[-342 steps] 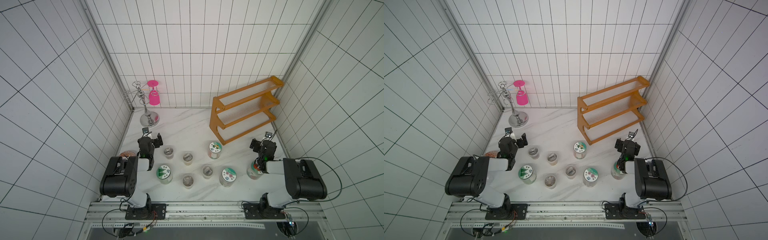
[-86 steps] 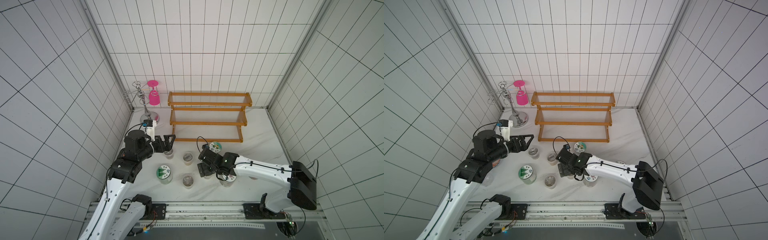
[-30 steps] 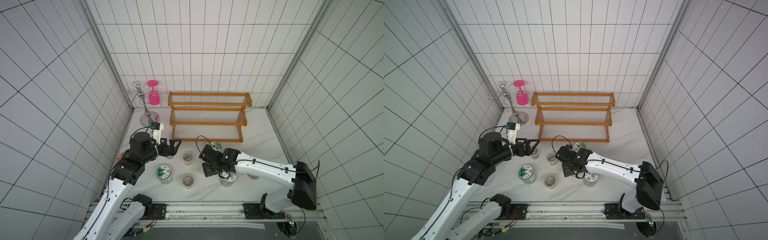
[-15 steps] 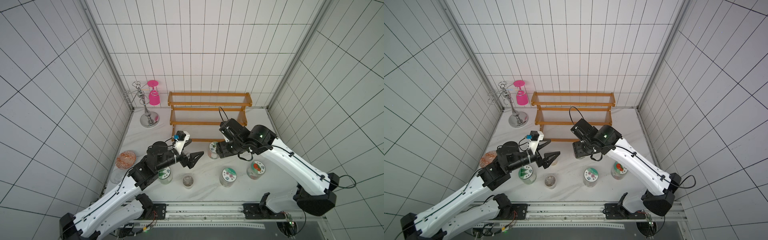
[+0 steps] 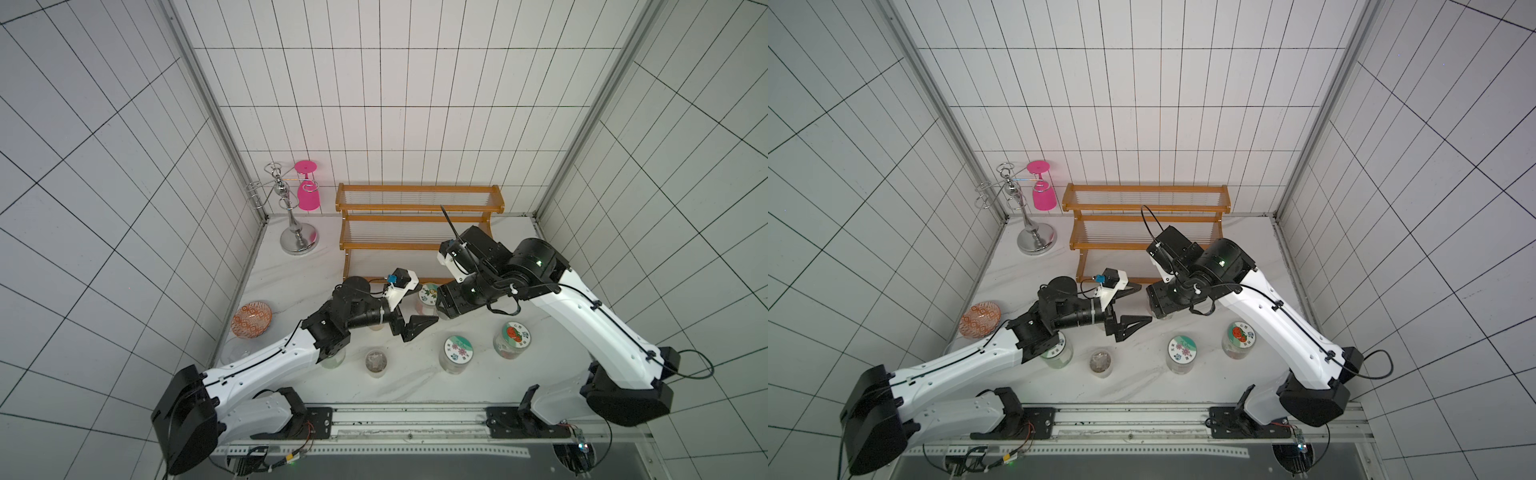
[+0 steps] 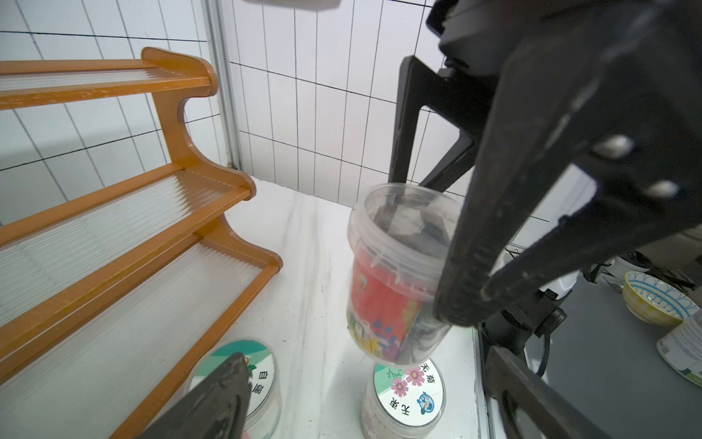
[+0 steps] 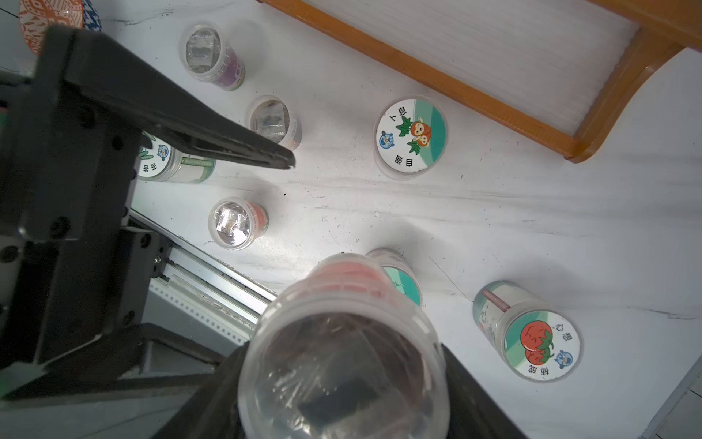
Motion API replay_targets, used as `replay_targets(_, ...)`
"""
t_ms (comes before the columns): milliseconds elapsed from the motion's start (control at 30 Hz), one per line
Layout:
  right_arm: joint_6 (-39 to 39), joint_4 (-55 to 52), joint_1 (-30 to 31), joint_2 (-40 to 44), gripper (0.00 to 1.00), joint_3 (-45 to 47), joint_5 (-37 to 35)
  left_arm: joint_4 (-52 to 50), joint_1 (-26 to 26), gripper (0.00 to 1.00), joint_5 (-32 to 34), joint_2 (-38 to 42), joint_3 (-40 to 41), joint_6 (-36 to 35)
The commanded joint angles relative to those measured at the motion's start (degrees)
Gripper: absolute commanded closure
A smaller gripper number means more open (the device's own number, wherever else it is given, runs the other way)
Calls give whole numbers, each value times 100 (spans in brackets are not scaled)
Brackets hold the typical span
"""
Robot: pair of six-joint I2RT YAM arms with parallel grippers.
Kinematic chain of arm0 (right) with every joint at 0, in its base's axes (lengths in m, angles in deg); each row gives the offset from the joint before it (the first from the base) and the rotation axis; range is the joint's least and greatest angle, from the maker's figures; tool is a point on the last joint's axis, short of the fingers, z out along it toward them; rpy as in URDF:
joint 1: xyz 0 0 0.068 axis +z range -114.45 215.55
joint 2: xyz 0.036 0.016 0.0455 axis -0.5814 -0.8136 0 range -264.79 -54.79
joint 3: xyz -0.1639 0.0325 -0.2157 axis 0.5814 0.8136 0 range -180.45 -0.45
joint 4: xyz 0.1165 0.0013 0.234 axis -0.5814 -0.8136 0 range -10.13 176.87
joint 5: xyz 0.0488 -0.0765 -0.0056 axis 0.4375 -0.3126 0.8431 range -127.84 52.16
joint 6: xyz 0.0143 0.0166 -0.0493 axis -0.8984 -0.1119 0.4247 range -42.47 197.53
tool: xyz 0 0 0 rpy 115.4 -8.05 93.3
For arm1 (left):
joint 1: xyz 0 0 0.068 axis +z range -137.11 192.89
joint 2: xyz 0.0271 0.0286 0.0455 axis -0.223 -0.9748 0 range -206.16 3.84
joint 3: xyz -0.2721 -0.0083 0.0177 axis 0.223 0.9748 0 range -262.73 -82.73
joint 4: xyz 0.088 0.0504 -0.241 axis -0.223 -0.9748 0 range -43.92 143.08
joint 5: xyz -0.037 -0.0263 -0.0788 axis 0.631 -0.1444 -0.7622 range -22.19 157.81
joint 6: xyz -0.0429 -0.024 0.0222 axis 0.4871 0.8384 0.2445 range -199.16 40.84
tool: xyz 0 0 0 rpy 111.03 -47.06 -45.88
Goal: Place the seed container on the shelf
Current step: Pick up the seed jar at the center of the board.
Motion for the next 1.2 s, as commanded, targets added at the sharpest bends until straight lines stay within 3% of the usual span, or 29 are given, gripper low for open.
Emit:
replay_targets(0,180,-145,-53,-69,44,-293,244,485,-157,1,-326,-149,-271,-228)
replay_targets(400,251,-92,-49,-107,44,-317,499,706,-218,5,-667,-520,-362,-268)
replay_targets(933,229,-5,-52,-38,43,-301,636,741,-220,33,-667,-776,-464,-216)
replay_targets(1167,255,60,-48,25,30,-273,606,830,-219,46,-623,-764,-472,-145)
